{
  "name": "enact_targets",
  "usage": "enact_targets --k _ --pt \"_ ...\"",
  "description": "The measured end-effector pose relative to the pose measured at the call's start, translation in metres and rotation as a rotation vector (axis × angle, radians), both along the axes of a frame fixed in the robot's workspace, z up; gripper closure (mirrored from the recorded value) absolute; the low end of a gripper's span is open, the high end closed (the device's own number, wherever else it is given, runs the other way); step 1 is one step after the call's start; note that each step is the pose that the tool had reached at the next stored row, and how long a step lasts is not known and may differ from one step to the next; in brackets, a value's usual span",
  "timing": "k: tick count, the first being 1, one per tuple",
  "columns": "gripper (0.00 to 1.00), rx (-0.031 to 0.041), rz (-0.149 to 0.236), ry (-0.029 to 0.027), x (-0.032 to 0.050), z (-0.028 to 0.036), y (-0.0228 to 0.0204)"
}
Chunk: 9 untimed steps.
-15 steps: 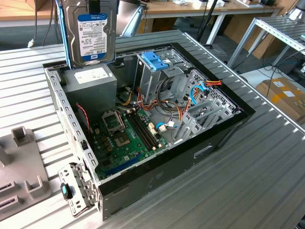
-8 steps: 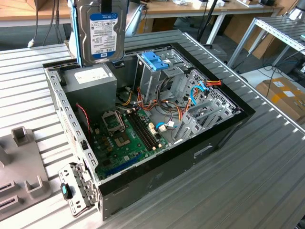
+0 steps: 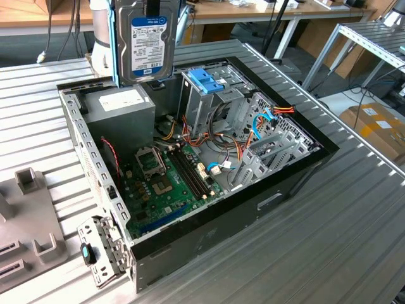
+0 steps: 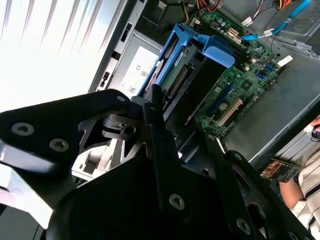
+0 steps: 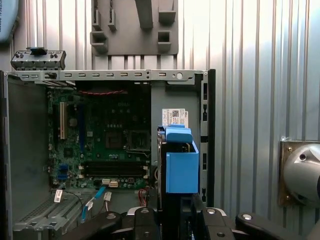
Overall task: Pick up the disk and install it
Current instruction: 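Pick up the disk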
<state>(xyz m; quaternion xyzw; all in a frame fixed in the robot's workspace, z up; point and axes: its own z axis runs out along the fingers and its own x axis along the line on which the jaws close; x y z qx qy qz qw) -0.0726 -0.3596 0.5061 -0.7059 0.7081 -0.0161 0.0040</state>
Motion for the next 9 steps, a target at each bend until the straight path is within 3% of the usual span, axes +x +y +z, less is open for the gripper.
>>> enact_targets --k 9 --pt "0.65 0.0000 0.000 0.0001 0.0005 0.0000 0.0000"
